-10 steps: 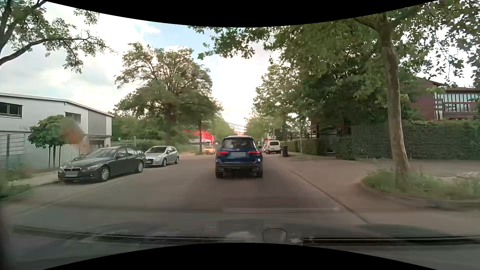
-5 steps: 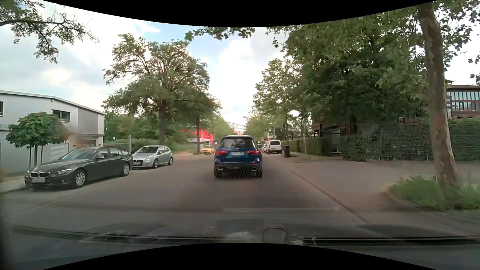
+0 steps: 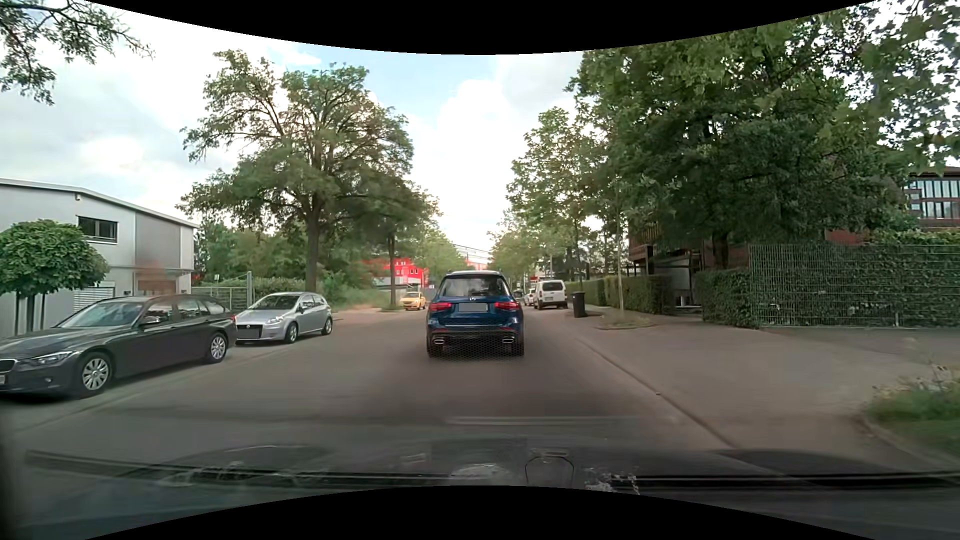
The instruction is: Follow the waypoints while adhering to traffic rules and regulations
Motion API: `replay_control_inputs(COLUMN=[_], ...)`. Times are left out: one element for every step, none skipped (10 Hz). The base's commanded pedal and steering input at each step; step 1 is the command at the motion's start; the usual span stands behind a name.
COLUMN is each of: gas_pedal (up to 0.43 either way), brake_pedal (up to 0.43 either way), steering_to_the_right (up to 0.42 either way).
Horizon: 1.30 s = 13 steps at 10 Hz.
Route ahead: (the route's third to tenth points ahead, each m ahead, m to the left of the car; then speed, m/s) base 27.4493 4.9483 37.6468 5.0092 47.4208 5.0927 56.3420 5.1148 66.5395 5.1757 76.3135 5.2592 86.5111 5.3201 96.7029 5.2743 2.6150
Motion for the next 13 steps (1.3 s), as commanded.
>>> replay_control_inputs(gas_pedal=[0.0, 0.0, 0.0, 0.0, 0.0, 0.0, 0.0, 0.0, 0.0, 0.0, 0.0, 0.0, 0.0], brake_pedal=[0.0, 0.0, 0.0, 0.0, 0.0, 0.0, 0.0, 0.0, 0.0, 0.0, 0.0, 0.0, 0.0], steering_to_the_right=[-0.011, -0.019, -0.025, -0.027, -0.027, -0.027, -0.027, -0.027, -0.025, -0.024, -0.024, -0.024, -0.024])
